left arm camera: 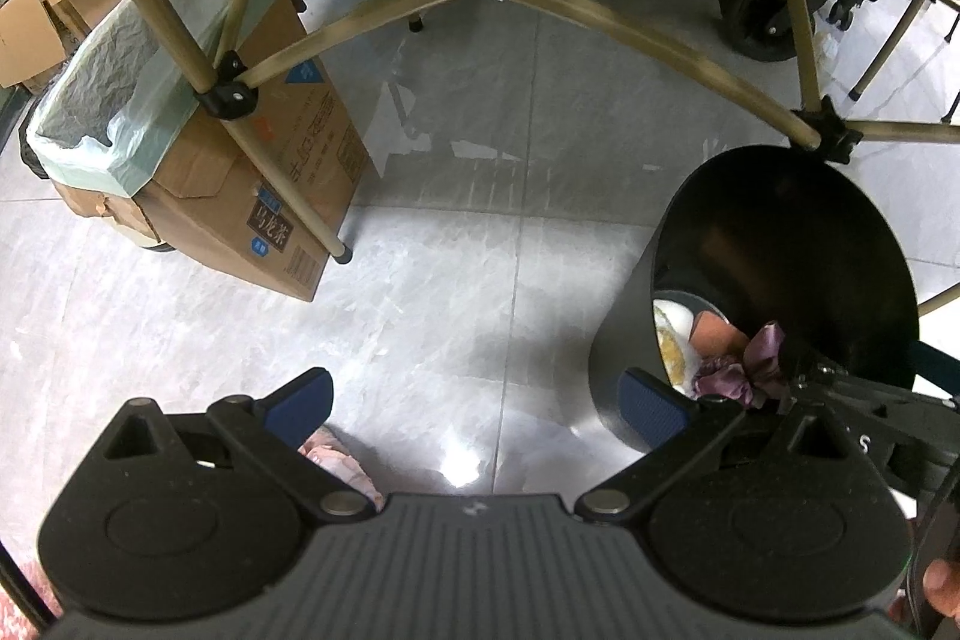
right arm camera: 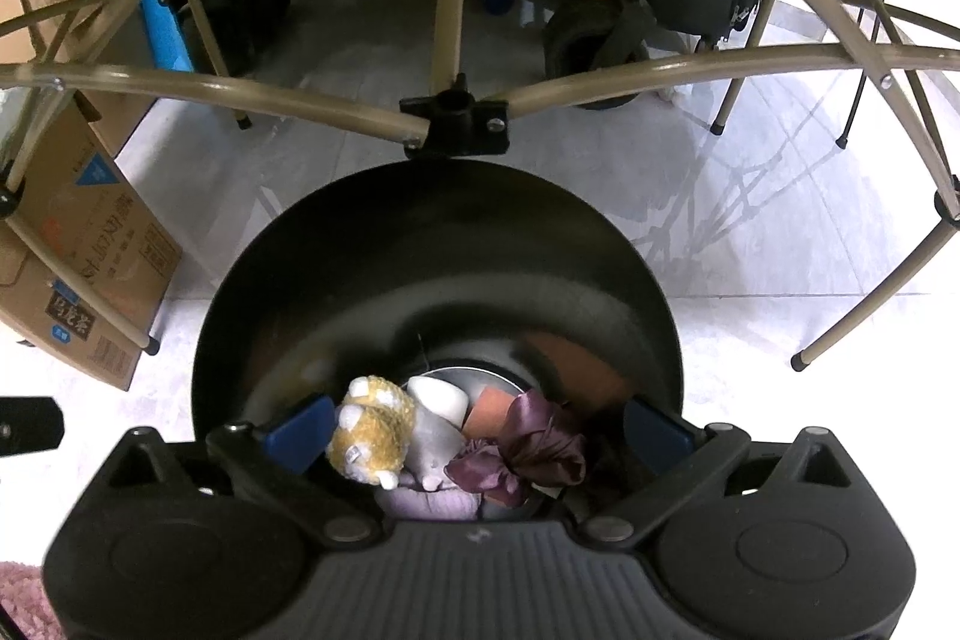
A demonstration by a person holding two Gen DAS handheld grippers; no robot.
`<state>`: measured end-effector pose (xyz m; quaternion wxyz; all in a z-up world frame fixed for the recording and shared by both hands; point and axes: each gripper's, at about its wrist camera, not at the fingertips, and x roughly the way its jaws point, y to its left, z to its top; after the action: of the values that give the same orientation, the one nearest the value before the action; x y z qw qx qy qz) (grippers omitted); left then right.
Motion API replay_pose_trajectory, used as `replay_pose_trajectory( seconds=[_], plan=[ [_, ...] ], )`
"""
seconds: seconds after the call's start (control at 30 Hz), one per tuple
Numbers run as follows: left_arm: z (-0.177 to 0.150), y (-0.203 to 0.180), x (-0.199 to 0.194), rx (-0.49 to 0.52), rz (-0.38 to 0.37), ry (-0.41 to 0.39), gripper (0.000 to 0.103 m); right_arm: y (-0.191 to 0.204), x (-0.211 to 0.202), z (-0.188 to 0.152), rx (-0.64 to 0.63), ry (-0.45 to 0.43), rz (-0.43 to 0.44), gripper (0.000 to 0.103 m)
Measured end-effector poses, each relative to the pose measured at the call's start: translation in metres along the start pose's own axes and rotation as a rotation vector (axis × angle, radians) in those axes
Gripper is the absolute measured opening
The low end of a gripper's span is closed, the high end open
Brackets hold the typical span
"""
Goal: Organize soft objects
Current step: 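Lift both tools up from the bin toward the table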
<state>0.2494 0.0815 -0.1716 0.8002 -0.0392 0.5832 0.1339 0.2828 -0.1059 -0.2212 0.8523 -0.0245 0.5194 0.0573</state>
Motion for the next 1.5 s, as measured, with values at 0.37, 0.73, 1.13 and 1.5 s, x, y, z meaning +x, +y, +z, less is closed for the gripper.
replay_pose_trajectory(
  seconds=[0.37,0.73,1.13,1.5],
  plan=[
    [-0.003,-0.002,-0.025,-0.015,-0.037,-0.104,0.103,-0.013,-0.043,-0.005,-0.014,-0.080,0.006,0.103],
    [-0.017,-0.005,-0.060,0.013,-0.127,-0.236,0.103,-0.036,-0.096,-0.005,0.043,-0.185,0.042,0.103],
    [-0.032,-0.005,-0.114,0.051,-0.239,-0.404,0.103,-0.075,-0.165,-0.015,0.079,-0.319,0.070,0.103],
    [-0.022,-0.009,-0.155,0.055,-0.294,-0.541,0.103,-0.098,-0.218,-0.006,0.092,-0.471,0.060,0.103]
  ],
)
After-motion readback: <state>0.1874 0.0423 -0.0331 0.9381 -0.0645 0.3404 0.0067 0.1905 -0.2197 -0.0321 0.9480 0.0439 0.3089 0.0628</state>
